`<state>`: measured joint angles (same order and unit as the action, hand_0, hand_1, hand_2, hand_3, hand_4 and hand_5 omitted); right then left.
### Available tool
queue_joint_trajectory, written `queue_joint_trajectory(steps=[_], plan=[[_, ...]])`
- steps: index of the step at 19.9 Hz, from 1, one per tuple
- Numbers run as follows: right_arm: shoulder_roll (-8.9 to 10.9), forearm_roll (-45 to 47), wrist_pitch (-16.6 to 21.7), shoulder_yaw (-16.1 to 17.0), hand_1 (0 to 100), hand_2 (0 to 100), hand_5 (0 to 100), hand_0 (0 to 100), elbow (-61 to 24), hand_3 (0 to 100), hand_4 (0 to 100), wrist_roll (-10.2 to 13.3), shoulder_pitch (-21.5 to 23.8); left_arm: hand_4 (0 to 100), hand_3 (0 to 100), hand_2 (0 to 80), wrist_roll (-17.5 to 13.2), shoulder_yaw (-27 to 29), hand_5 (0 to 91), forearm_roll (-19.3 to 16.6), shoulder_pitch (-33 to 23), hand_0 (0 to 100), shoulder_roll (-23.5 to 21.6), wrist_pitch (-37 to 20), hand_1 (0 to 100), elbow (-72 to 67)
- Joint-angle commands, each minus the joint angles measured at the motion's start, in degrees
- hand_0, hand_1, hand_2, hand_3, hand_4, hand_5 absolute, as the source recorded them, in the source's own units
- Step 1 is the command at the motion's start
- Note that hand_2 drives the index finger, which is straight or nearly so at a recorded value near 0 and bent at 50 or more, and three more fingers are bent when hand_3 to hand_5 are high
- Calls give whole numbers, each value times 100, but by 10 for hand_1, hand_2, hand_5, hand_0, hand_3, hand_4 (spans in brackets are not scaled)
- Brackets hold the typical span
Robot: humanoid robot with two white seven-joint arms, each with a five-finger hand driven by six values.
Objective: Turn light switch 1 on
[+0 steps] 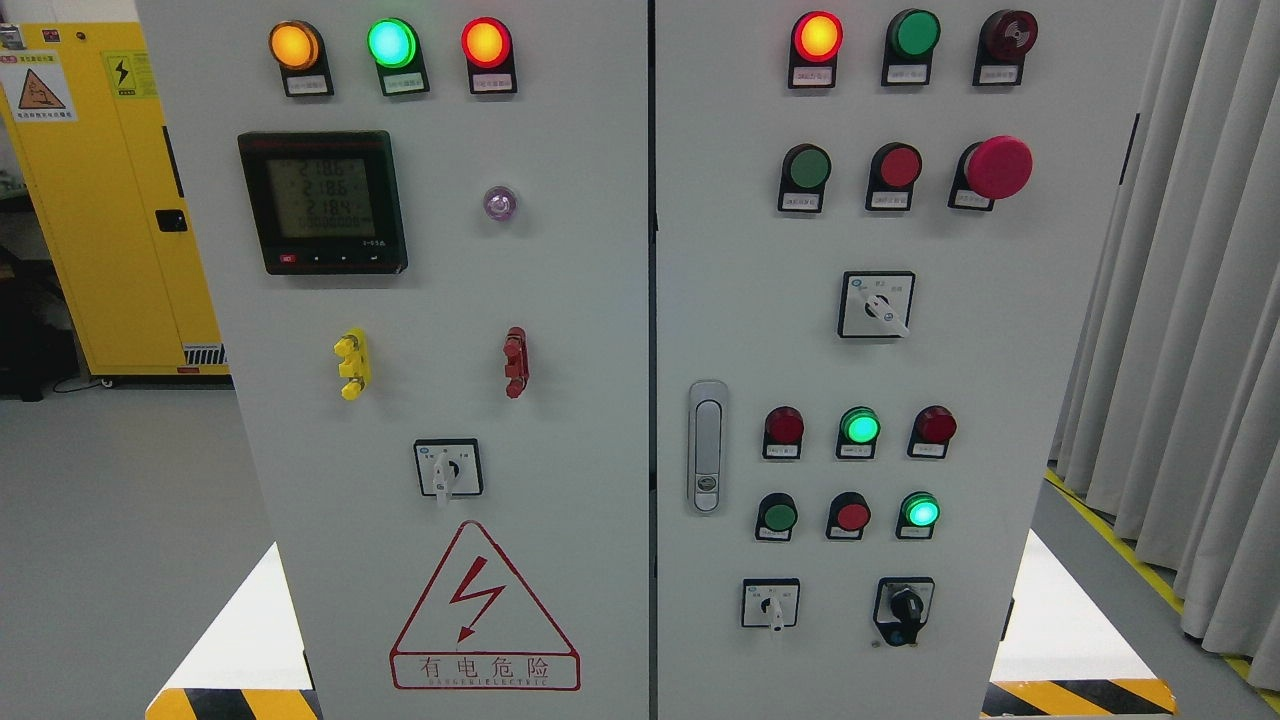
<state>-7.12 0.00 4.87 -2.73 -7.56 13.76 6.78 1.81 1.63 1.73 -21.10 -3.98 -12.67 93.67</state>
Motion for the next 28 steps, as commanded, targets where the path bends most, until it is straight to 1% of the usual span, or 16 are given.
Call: queue_joint_trajectory(steps=[1,2,3,7,8,12,14,15,17,19,20,25,28], plan=[[0,167,-4,0,500,40,0,0,0,0,0,4,-1,807,743,513,108,48,769,47,465,296,170,89,572,1198],[0,167,-4,0,500,40,0,0,0,0,0,4,-1,810,755,544,187,39,758,47,588,260,187,159,596,1198],[0,167,-4,0,500,40,0,0,0,0,0,4,-1,811,759,556,249,21,761,47,729,249,231,273,603,1215],[0,167,-4,0,500,40,0,0,0,0,0,4,-1,787,787,578,582,-40,730,29,1317,204,337,958,647,1268],[0,167,-4,0,500,40,0,0,0,0,0,-5,-1,787,798,592,627,-93,722,29,1423,183,354,1090,663,1268],[0,167,-4,0,500,40,0,0,0,0,0,-5,-1,795,826,597,943,-356,733,-6,1863,156,459,1328,672,1250],[0,167,-4,0,500,40,0,0,0,0,0,4,-1,802,848,592,987,-418,736,-59,2091,150,564,1495,680,1259],[0,167,-4,0,500,40,0,0,0,0,0,4,-1,805,844,592,1031,-462,732,-129,2136,145,670,1539,685,1259],[0,167,-4,0,500,40,0,0,0,0,0,4,-1,806,837,593,1119,-489,722,-374,2197,142,723,1540,688,1277],[0,167,-4,0,500,40,0,0,0,0,0,4,-1,810,831,597,1251,-594,713,-612,2241,139,776,1540,695,1303],[0,167,-4,0,500,40,0,0,0,0,0,4,-1,810,830,600,1347,-620,713,-665,2285,141,802,1548,697,1373],[0,167,-4,0,500,40,0,0,0,0,0,4,-1,811,831,614,1717,-761,724,-718,2575,146,917,1943,710,1479],[0,167,-4,0,500,40,0,0,0,0,0,-5,-1,812,834,616,1761,-770,727,-736,2768,156,1030,2189,713,1496]])
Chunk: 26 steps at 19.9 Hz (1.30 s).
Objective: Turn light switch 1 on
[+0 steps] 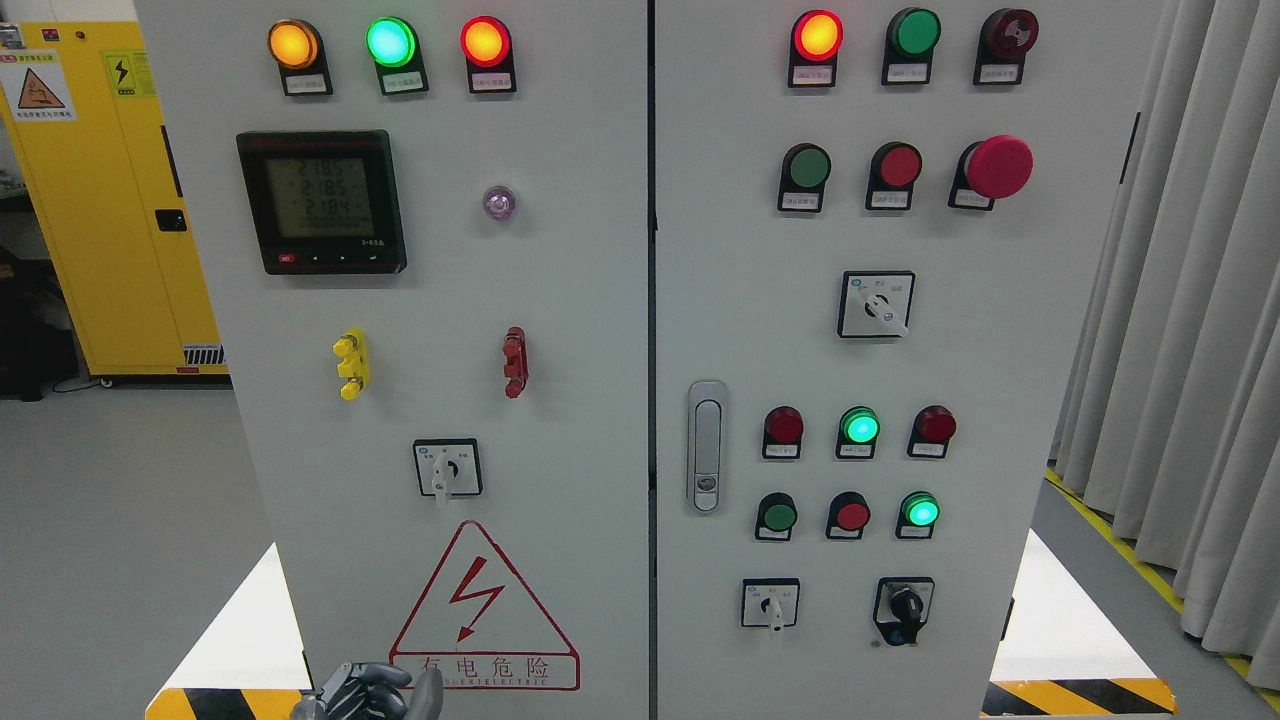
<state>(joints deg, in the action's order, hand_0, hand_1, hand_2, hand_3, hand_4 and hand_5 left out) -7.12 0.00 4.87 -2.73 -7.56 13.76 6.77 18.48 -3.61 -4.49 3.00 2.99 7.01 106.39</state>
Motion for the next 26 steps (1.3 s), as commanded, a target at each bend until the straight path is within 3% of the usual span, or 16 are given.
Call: queue_joint_trajectory(steps=[1,4,10,15,18,26], plan=[[0,167,-3,0,500,40,0,0,0,0,0,4,0,813,835,617,164,-245,727,-184,446,161,334,343,714,241],[0,167,-3,0,500,40,0,0,0,0,0,-5,0,816,843,620,235,-236,737,-421,605,167,351,695,721,250],[0,167,-3,0,500,40,0,0,0,0,0,4,0,825,853,620,410,-236,747,-439,877,182,386,1056,750,242],[0,167,-3,0,500,40,0,0,0,0,0,4,0,835,857,619,472,-236,752,-465,1088,203,413,1188,762,215],[0,167,-3,0,500,40,0,0,0,0,0,4,0,836,860,619,472,-236,755,-746,1159,216,430,1311,767,215],[0,167,-3,0,500,40,0,0,0,0,0,-5,0,838,865,619,490,-245,759,-773,1290,233,466,1469,769,224]])
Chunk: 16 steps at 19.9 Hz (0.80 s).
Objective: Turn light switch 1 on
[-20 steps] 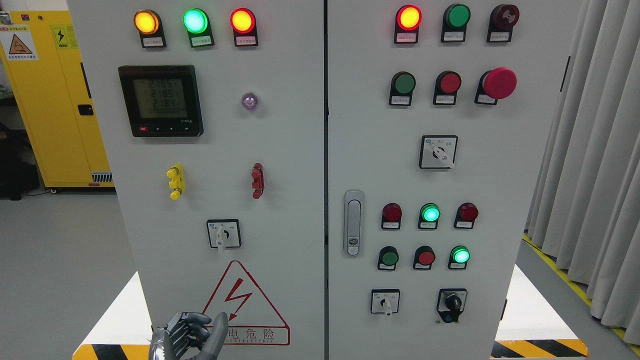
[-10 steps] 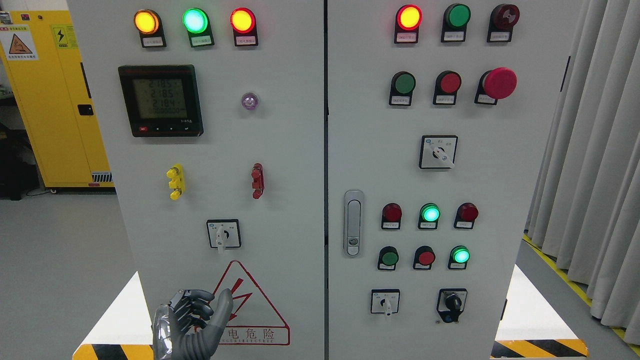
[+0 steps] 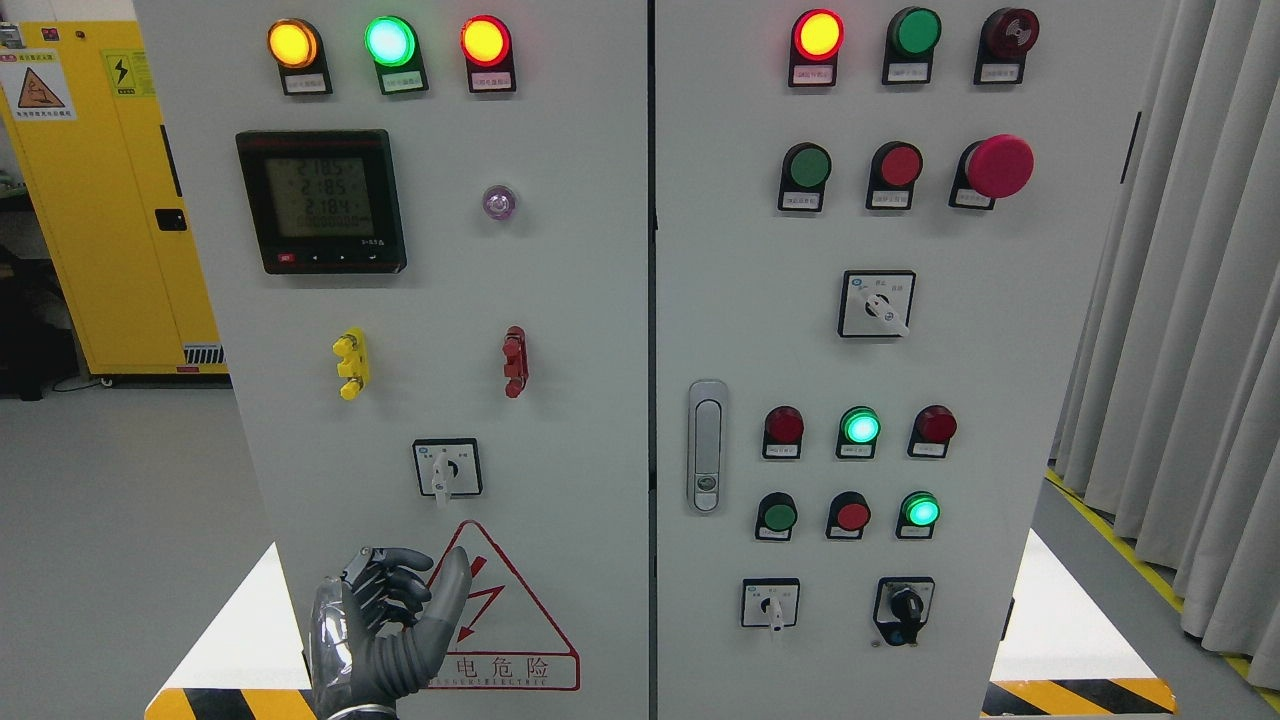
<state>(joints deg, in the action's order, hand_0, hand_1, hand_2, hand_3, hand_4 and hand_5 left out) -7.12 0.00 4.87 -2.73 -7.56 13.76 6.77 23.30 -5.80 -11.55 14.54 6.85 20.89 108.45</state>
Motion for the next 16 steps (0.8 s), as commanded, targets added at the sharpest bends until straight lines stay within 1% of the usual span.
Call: queue_joint_trajectory(steps=[1,5,11,16], plan=[[0,167,-3,0,500,40,0,0,0,0,0,4,0,838,865,619,8,-26,762,-67,154,230,88,99,768,19],[0,167,-3,0,500,40,0,0,0,0,0,4,0,839,867,620,70,-26,766,-120,321,222,124,240,768,1],[0,167,-3,0,500,40,0,0,0,0,0,4,0,840,868,621,70,-26,767,-128,461,218,133,275,766,-25],[0,167,-3,0,500,40,0,0,0,0,0,4,0,840,871,622,79,-26,770,-164,584,215,141,451,761,-34]])
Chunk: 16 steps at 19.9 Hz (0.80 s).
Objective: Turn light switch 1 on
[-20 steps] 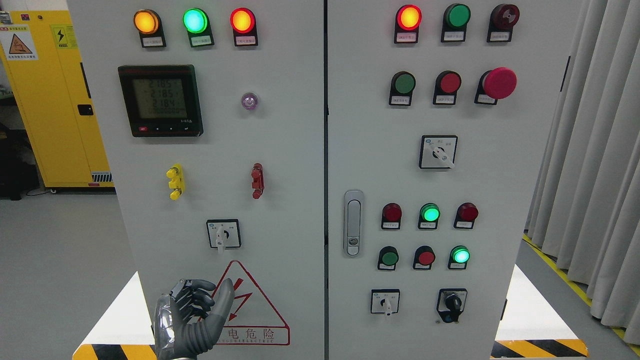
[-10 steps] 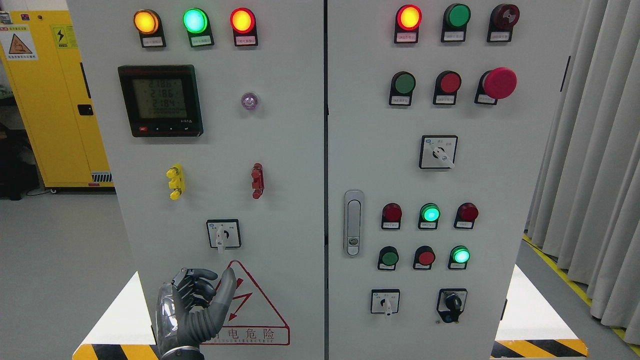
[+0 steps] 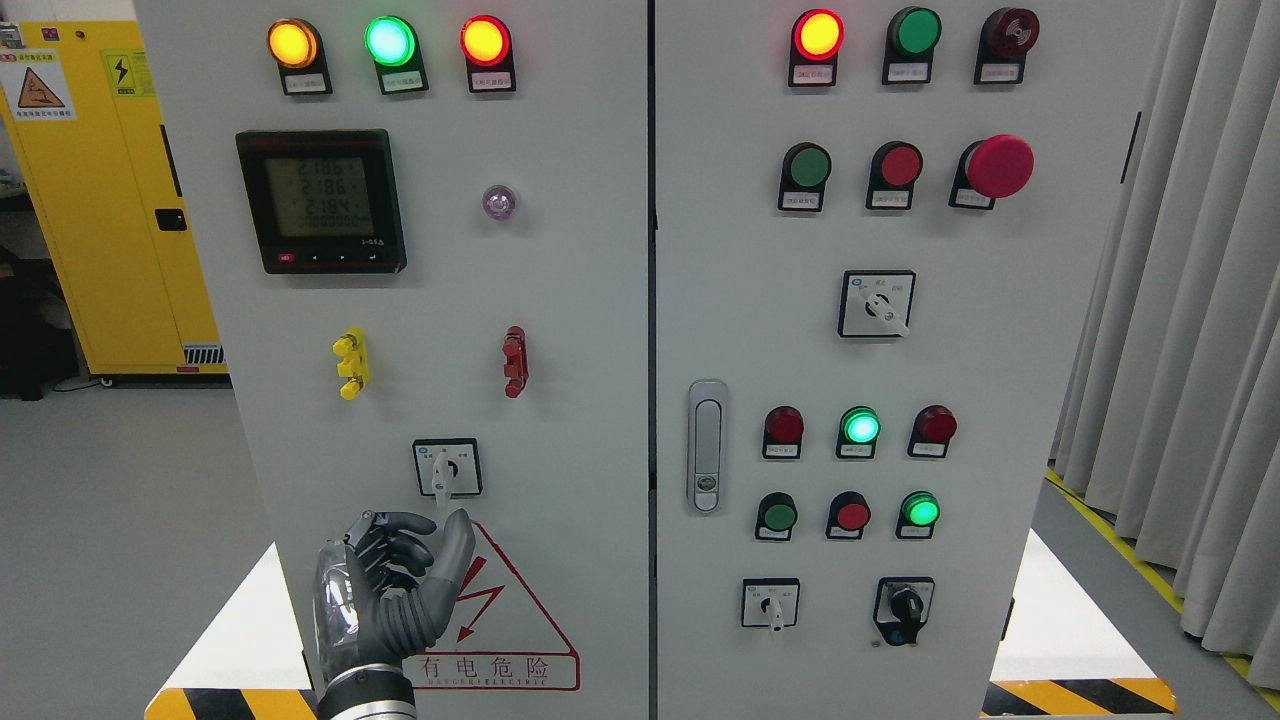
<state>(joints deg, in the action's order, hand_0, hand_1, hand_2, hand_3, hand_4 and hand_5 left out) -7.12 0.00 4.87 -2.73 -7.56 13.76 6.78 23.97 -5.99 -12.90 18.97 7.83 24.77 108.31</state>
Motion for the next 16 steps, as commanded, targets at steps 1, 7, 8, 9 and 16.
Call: queue_joint_trajectory(steps=[1,7,8,9,16], plan=[[0,167,-3,0,500,40,0,0,0,0,0,4,-1,840,871,622,11,-7,771,-29,151,215,43,63,761,-21],[0,167,-3,0,500,40,0,0,0,0,0,4,-1,840,870,620,99,2,772,-37,160,214,61,71,759,-29],[0,167,-3,0,500,40,0,0,0,0,0,4,-1,840,870,620,99,2,773,-46,160,213,61,80,757,-29],[9,167,-3,0,500,40,0,0,0,0,0,4,-1,840,871,620,107,2,774,-46,177,213,61,80,756,-29],[0,167,-3,0,500,40,0,0,0,0,0,4,-1,839,871,620,134,2,775,-46,283,210,70,133,753,-135]])
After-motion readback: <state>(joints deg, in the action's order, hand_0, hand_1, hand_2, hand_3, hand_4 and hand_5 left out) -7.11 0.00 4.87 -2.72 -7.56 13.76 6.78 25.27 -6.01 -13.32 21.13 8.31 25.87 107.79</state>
